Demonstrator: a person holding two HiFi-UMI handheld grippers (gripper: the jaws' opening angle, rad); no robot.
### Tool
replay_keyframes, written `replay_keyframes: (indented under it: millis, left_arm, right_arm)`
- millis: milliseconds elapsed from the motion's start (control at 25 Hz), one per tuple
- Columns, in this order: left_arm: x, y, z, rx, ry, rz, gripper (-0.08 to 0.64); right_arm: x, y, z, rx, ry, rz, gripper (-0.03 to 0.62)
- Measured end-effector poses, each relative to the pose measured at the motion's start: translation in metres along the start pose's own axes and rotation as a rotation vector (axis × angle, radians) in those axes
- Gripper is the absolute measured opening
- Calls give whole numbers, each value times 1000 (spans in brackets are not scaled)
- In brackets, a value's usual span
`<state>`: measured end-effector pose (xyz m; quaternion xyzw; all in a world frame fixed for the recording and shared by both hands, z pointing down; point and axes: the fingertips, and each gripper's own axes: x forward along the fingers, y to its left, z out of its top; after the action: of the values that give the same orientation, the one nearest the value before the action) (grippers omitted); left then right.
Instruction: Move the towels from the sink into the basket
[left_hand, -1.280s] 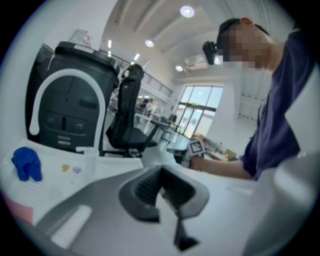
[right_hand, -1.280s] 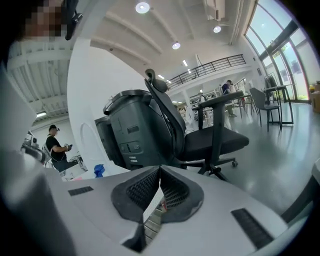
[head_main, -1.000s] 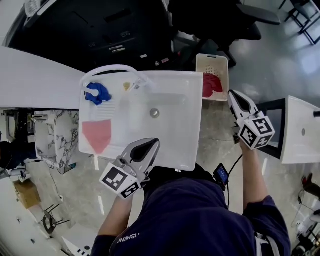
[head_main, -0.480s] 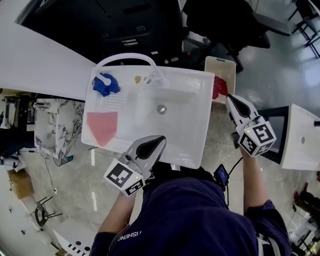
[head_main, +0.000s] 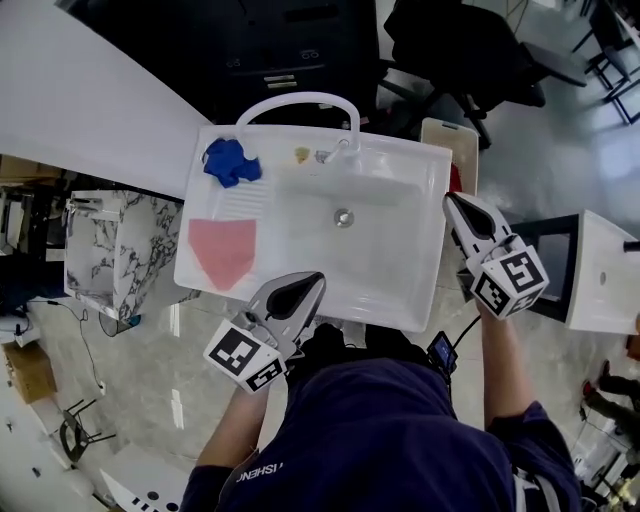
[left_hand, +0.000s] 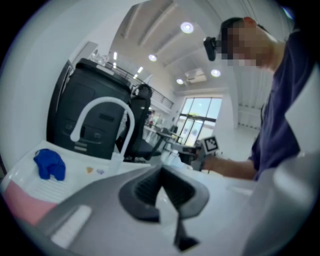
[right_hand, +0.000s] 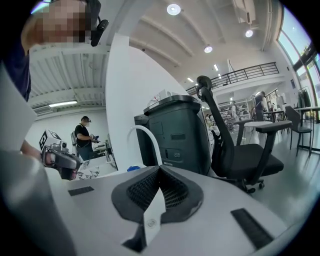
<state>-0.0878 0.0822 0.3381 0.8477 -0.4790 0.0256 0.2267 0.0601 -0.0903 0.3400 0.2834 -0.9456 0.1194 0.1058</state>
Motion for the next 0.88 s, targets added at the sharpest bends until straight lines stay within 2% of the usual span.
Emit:
replay_keyframes:
  millis: [520,880]
  left_arm:
    - [-92,60,14,23,-64,-36,2]
    - [-126,82,23,46,-81,-84,3]
  right_arm:
    - [45,117,24,-33,-29,-9,8]
    - [64,171,38,-54,-43,-14,8]
